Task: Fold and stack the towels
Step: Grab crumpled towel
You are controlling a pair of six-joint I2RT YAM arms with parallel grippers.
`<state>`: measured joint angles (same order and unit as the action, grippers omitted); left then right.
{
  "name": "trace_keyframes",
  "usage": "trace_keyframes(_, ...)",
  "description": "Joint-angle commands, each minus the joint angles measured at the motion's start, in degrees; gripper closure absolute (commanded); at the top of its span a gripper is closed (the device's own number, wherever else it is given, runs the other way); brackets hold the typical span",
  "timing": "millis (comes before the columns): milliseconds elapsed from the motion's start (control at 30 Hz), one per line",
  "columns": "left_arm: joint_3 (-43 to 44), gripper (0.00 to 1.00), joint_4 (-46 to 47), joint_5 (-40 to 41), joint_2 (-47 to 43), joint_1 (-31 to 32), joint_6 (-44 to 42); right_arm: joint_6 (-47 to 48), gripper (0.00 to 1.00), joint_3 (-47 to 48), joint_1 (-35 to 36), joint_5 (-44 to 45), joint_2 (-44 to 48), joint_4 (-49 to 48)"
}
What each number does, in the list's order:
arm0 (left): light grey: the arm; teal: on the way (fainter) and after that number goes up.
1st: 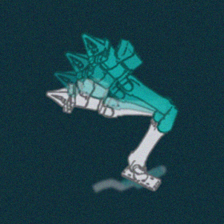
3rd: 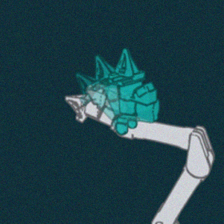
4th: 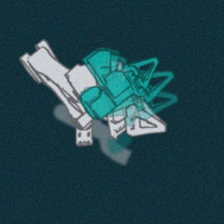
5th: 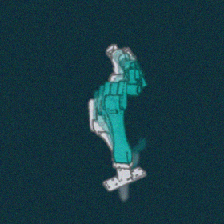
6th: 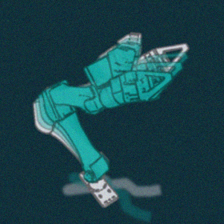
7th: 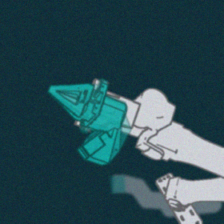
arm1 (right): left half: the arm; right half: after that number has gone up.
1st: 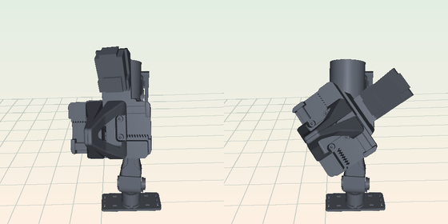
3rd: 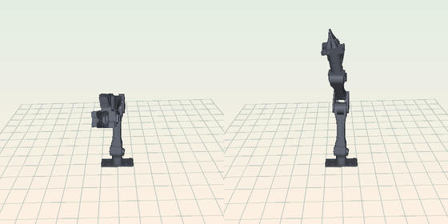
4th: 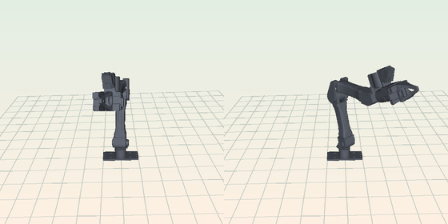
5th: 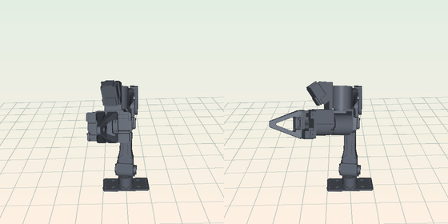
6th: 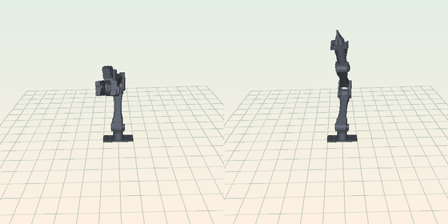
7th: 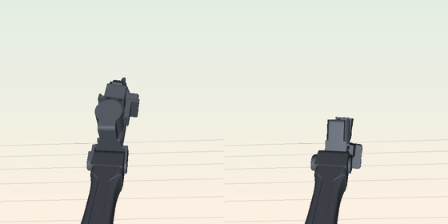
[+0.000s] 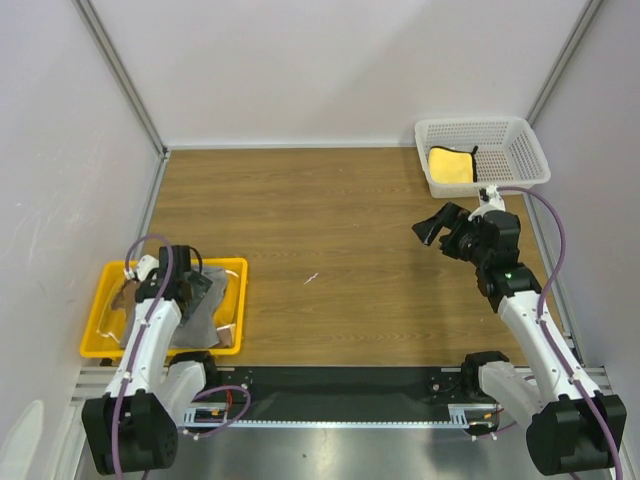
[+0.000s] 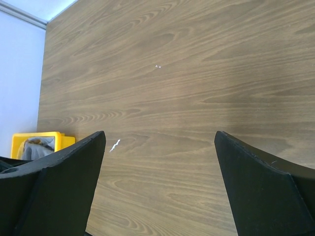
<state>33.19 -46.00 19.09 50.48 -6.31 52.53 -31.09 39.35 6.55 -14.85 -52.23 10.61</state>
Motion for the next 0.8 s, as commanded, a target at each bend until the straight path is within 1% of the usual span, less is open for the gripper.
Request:
trace_keyframes(0, -0.67, 0.23, 1.00, 2.35, 1.64, 1.21, 0.90, -0.28, 0.00, 2.66, 0.22, 0.09, -0.24, -1.73)
trace_keyframes(33, -1.02, 0.26, 1.35, 2.01, 2.34, 1.56, 0.99, -0.37, 0.00, 2.57, 0.22, 0.26, -0.33, -1.91)
trace_keyframes(67, -1.63, 0.32, 1.78, 1.91, 2.60, 1.65, 1.34, -0.46, 0.00, 2.48, 0.22, 0.52, -0.33, -1.82)
trace_keyframes(133, -2.25, 0.41, 2.31, 1.57, 2.78, 1.65, 1.43, -0.64, 0.00, 2.66, 0.22, 0.53, -0.77, -1.74)
trace_keyframes(167, -2.43, 0.51, 2.40, 1.39, 2.52, 1.65, 1.52, -0.72, 0.00, 2.75, 0.22, 0.53, -0.86, -1.82)
trace_keyframes(233, -1.99, 0.60, 2.40, 1.30, 1.65, 1.91, 1.17, -0.81, 0.00, 3.01, 0.22, 0.26, -1.21, -2.35)
trace_keyframes(267, -1.21, 0.69, 1.97, 1.65, 0.34, 2.00, 0.91, -0.99, 0.00, 3.10, 0.13, 0.09, -1.47, -2.52)
trace_keyframes(333, -0.24, 0.78, 1.88, 1.91, -0.99, 2.44, 0.12, -0.90, 0.01, 3.45, 0.22, -0.44, -1.91, -3.05)
trace_keyframes(367, 0.81, 0.92, 1.53, 1.83, -2.56, 2.53, -0.76, -1.07, 0.00, 3.62, 0.22, -0.53, -2.61, -3.23)
trace_keyframes(400, 1.43, 1.00, 1.53, 1.65, -3.27, 2.61, -1.37, -1.16, 0.00, 3.80, 0.22, -0.70, -2.96, -3.32)
trace_keyframes(467, 2.75, 1.00, 1.79, 1.48, -4.59, 3.23, -3.04, -1.25, 0.00, 4.24, 0.22, -1.06, -3.67, -3.67)
trace_keyframes(600, 8.81, 1.00, 1.96, 3.23, -7.14, 5.77, -5.60, -1.69, 0.00, 5.12, 0.40, -1.85, -5.42, -4.46)
trace_keyframes(633, 10.13, 1.00, 2.05, 4.10, -7.24, 8.30, -6.03, -1.78, 0.00, 5.29, 0.40, -2.20, -5.69, -4.63)
trace_keyframes(700, 14.50, 1.00, 2.49, 6.20, -7.32, 10.60, -7.62, -1.78, 0.00, 6.17, 0.40, -2.55, -6.57, -4.90)
trace_keyframes(767, 17.77, 0.99, 3.36, 7.36, -6.36, 14.38, -9.80, -1.87, 0.00, 6.70, 0.57, -2.55, -7.10, -4.99)
